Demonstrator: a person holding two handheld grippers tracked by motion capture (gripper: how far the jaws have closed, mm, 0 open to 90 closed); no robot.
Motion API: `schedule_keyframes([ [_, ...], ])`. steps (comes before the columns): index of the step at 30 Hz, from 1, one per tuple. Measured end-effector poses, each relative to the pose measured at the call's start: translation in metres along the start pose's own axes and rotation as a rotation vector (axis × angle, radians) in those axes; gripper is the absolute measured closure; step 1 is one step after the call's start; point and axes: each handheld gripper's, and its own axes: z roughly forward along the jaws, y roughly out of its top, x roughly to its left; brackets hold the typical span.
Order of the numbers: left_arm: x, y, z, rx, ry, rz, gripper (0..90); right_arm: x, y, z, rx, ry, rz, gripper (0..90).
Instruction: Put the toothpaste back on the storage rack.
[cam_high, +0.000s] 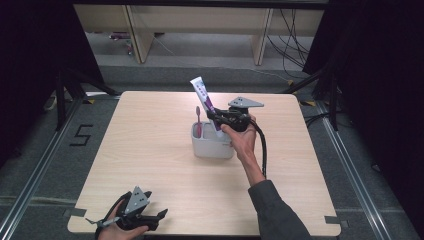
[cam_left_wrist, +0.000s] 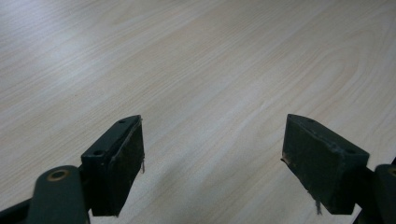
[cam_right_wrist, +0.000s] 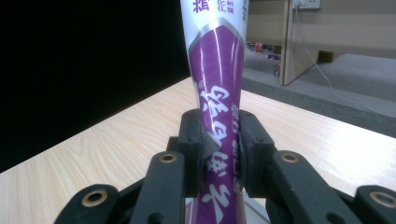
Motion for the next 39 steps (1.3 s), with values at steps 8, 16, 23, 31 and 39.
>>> schedule_keyframes([
  [8, 0.000, 0.000, 0.000, 0.001, 0.000, 0.003, 20.2, -0.002, -0.008, 0.003, 0.002, -0.006, 0.000, 74.3],
  [16, 0.000, 0.000, 0.000, 0.008, 0.008, 0.009, 20.2, -0.002, -0.014, 0.005, 0.004, -0.015, -0.003, 74.2],
  [23, 0.000, 0.000, 0.000, 0.000, 0.002, -0.001, 20.2, -0.002, -0.020, 0.005, 0.021, -0.034, 0.000, 74.1],
  [31, -0.001, 0.000, 0.000, 0.016, 0.008, 0.006, 20.2, -0.004, -0.027, 0.006, 0.022, -0.038, 0.008, 74.0],
  [39, -0.001, 0.000, 0.000, 0.015, 0.006, 0.005, 20.2, -0.005, -0.032, 0.004, 0.050, -0.034, 0.028, 73.8],
])
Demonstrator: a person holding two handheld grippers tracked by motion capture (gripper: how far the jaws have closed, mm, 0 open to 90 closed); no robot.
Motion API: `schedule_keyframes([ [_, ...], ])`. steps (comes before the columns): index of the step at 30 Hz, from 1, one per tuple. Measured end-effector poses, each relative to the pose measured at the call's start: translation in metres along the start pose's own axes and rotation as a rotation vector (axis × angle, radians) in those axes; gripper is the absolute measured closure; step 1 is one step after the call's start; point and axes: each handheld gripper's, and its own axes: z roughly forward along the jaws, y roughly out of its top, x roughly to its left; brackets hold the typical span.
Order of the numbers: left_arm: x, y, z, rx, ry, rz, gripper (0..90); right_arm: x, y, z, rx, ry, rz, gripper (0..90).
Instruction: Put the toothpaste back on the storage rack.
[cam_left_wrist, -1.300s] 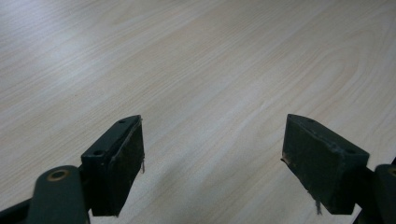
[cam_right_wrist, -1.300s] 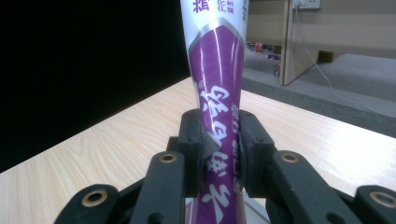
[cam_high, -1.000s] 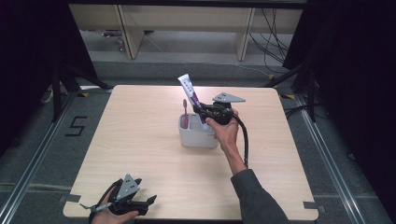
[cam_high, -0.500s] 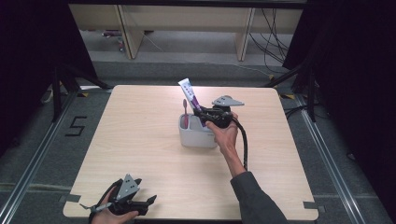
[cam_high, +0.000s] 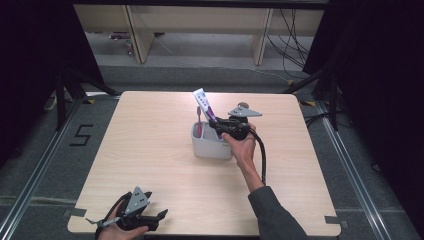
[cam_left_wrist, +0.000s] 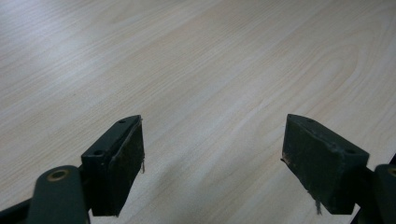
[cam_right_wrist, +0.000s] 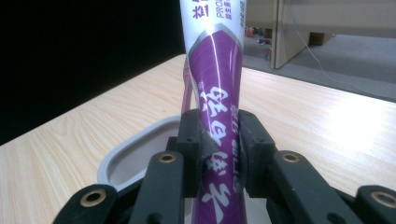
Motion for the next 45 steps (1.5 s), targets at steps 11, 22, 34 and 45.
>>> schedule_keyframes([
  [11, 0.000, 0.000, 0.000, -0.004, -0.005, -0.007, 20.2, 0.000, -0.003, 0.004, 0.019, -0.020, -0.025, 73.4],
  [22, -0.001, 0.000, 0.000, -0.005, -0.006, -0.007, 20.3, 0.001, 0.000, 0.003, 0.055, -0.005, -0.067, 71.9],
  [34, 0.000, 0.000, 0.000, -0.002, -0.005, 0.002, 20.3, 0.003, 0.008, -0.022, 0.022, 0.011, -0.015, 59.4],
  [45, 0.001, 0.000, -0.001, 0.009, 0.004, 0.011, 20.3, -0.002, 0.010, -0.045, 0.007, 0.002, -0.017, 55.0],
])
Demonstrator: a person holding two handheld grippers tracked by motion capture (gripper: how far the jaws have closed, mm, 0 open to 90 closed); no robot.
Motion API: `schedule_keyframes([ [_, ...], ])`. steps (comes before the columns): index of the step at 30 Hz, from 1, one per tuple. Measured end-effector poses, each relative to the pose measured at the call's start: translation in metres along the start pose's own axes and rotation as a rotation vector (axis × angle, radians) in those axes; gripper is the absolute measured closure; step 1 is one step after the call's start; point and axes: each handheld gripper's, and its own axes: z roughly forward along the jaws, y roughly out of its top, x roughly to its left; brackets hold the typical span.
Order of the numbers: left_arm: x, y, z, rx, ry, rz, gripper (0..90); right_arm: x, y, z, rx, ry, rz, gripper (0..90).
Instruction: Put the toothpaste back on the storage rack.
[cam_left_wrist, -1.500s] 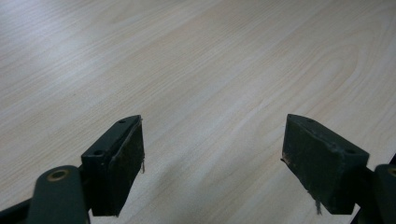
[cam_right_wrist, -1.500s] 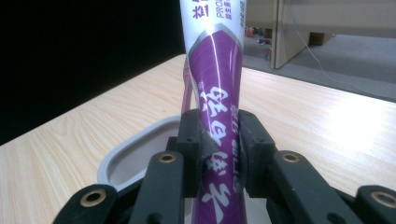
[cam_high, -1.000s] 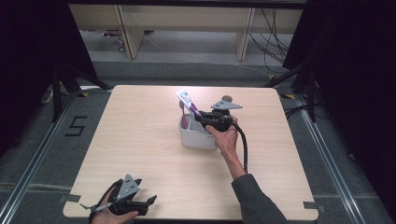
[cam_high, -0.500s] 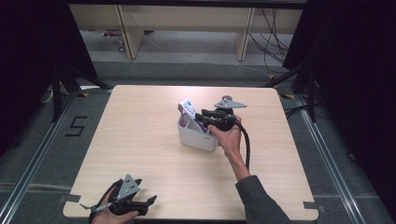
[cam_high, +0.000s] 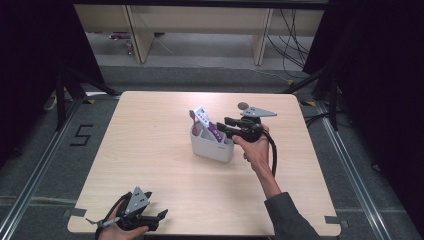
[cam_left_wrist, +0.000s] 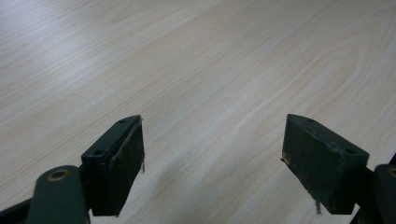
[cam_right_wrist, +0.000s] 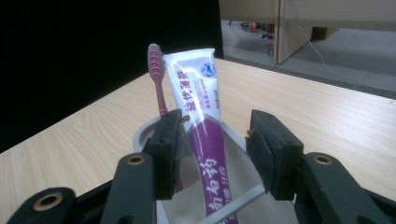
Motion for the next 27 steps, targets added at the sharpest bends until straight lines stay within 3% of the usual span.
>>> schedule_keyframes([
  [1, 0.000, 0.000, 0.000, 0.003, 0.000, 0.005, 20.3, 0.002, 0.000, -0.003, 0.010, 0.014, 0.041, 54.5],
  [2, 0.000, 0.000, 0.000, 0.003, 0.000, 0.005, 20.3, 0.002, 0.000, -0.003, 0.010, 0.014, 0.041, 54.5],
  [4, 0.000, 0.000, 0.000, 0.001, 0.000, 0.005, 20.3, -0.001, 0.000, -0.006, 0.005, 0.017, 0.002, 54.1],
  [16, 0.000, 0.000, 0.000, -0.002, 0.002, -0.003, 20.3, 0.001, -0.003, -0.021, 0.021, 0.017, 0.039, 51.0],
  [18, 0.000, 0.000, 0.000, 0.003, 0.002, 0.004, 20.3, -0.001, -0.003, -0.024, 0.018, 0.001, 0.000, 50.8],
  [19, 0.000, 0.000, 0.001, -0.002, 0.001, -0.002, 20.3, 0.000, -0.003, -0.025, 0.021, 0.017, 0.032, 50.7],
  [23, 0.000, 0.000, 0.001, -0.005, -0.002, -0.006, 20.3, 0.001, -0.005, -0.028, 0.011, 0.020, 0.015, 49.2],
  [24, 0.000, 0.000, 0.001, -0.005, -0.004, -0.006, 20.3, 0.002, -0.006, -0.029, 0.013, 0.020, 0.030, 48.9],
  [26, -0.001, -0.001, 0.001, -0.007, -0.007, -0.011, 20.3, 0.002, -0.007, -0.031, 0.015, 0.022, 0.026, 48.7],
  [27, 0.000, -0.001, 0.001, -0.005, -0.003, -0.008, 20.3, 0.001, -0.008, -0.031, -0.001, 0.020, -0.005, 48.4],
])
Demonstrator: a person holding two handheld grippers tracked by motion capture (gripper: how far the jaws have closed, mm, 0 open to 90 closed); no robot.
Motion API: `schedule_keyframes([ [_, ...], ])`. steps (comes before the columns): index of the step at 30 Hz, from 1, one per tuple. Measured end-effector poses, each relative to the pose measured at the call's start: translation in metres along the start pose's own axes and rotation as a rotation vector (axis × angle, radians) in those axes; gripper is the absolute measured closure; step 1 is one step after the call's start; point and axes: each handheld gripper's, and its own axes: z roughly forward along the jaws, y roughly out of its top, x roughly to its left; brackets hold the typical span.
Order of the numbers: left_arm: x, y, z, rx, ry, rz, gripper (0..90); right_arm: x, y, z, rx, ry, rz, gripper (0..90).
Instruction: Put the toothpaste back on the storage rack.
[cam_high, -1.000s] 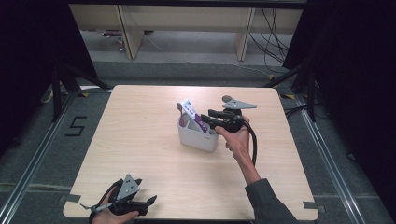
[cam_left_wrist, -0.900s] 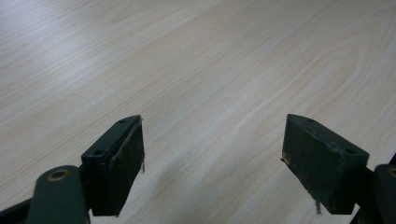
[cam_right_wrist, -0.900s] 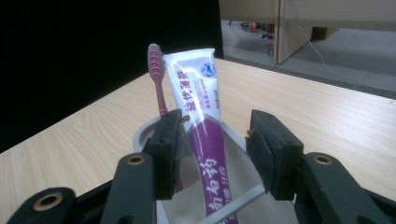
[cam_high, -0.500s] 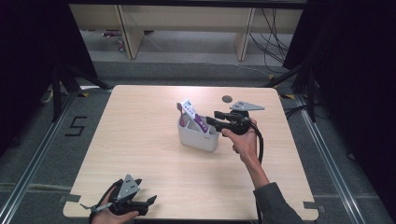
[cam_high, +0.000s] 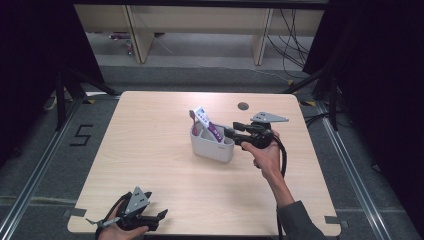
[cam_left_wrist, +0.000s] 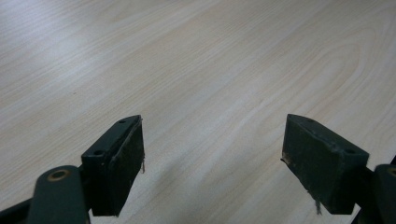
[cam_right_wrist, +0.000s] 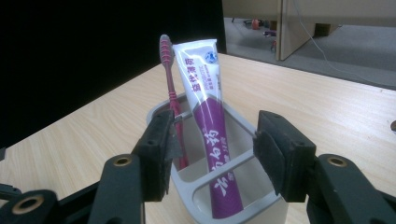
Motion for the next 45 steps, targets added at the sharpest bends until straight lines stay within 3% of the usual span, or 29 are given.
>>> schedule_keyframes([
  [2, 0.001, 0.000, -0.001, 0.010, 0.004, 0.012, 20.2, 0.002, -0.001, -0.002, 0.011, 0.004, 0.032, 48.3],
  [4, 0.000, 0.000, -0.001, 0.002, 0.000, 0.003, 20.3, 0.002, -0.002, -0.003, 0.021, 0.005, 0.020, 47.8],
  [5, 0.000, 0.000, -0.001, 0.004, 0.002, 0.004, 20.3, 0.003, -0.002, -0.004, 0.025, 0.006, 0.040, 47.5],
  [7, 0.001, 0.000, -0.001, 0.009, 0.006, 0.011, 20.3, 0.002, -0.003, -0.006, 0.018, 0.007, 0.020, 47.3],
  [8, 0.000, 0.000, -0.001, 0.005, 0.005, 0.007, 20.3, 0.004, -0.003, -0.008, 0.033, 0.007, 0.046, 47.3],
  [9, 0.000, 0.000, -0.001, 0.000, -0.001, 0.004, 20.3, 0.001, -0.004, -0.008, 0.018, 0.008, 0.016, 46.8],
  [10, 0.000, 0.000, -0.001, 0.002, 0.001, 0.005, 20.3, 0.003, -0.004, -0.010, 0.038, -0.001, 0.033, 46.4],
  [12, 0.000, 0.000, -0.001, 0.000, 0.006, 0.000, 20.3, 0.001, -0.005, -0.011, 0.018, -0.010, 0.007, 45.4],
  [15, 0.000, 0.000, -0.001, 0.000, 0.006, -0.002, 20.3, 0.002, -0.007, -0.013, 0.041, -0.001, 0.037, 43.5],
  [21, -0.001, 0.000, -0.001, -0.006, -0.003, -0.007, 20.3, 0.001, -0.010, -0.017, 0.039, -0.006, 0.032, 39.8],
  [23, -0.001, 0.000, -0.001, -0.006, -0.002, -0.009, 20.3, 0.002, -0.010, -0.019, 0.048, -0.027, 0.026, 38.0],
  [24, 0.000, 0.000, -0.001, -0.004, 0.001, -0.006, 20.3, 0.003, -0.011, -0.019, 0.052, -0.014, 0.054, 37.6],
  [25, 0.000, 0.000, -0.001, -0.002, 0.002, -0.003, 20.3, 0.002, -0.011, -0.018, 0.035, -0.011, 0.025, 36.6],
  [26, -0.001, 0.000, -0.001, -0.005, -0.001, -0.006, 20.3, 0.003, -0.012, -0.020, 0.036, -0.028, 0.021, 35.0],
  [28, -0.001, 0.000, -0.001, -0.004, -0.003, -0.006, 20.3, 0.004, -0.013, -0.020, 0.049, -0.012, 0.039, 33.2],
  [30, 0.000, 0.000, -0.001, -0.001, 0.001, -0.003, 20.3, 0.004, -0.013, -0.020, 0.041, -0.018, 0.026, 32.2],
  [36, -0.001, 0.000, -0.001, -0.013, 0.003, -0.019, 20.3, 0.005, -0.017, -0.024, 0.060, -0.021, 0.058, 29.2],
  [37, -0.001, 0.000, -0.001, -0.011, 0.002, -0.018, 20.3, 0.007, -0.018, -0.025, 0.058, -0.032, 0.081, 28.4],
  [38, 0.000, 0.000, -0.001, -0.012, 0.001, -0.016, 20.3, 0.005, -0.019, -0.025, 0.059, -0.026, 0.056, 27.8],
  [40, 0.001, 0.000, -0.002, 0.003, 0.006, 0.002, 20.3, 0.005, -0.020, -0.027, 0.063, -0.037, 0.067, 26.9],
  [41, -0.001, 0.000, -0.001, -0.011, 0.001, -0.014, 20.2, 0.005, -0.021, -0.028, 0.050, -0.044, 0.061, 26.6],
  [43, 0.000, 0.000, -0.002, -0.003, 0.006, -0.006, 20.2, 0.004, -0.021, -0.030, 0.054, -0.047, 0.044, 26.1],
  [45, 0.000, 0.000, -0.002, -0.006, 0.002, -0.007, 20.2, 0.007, -0.023, -0.032, 0.065, -0.035, 0.077, 24.5],
])
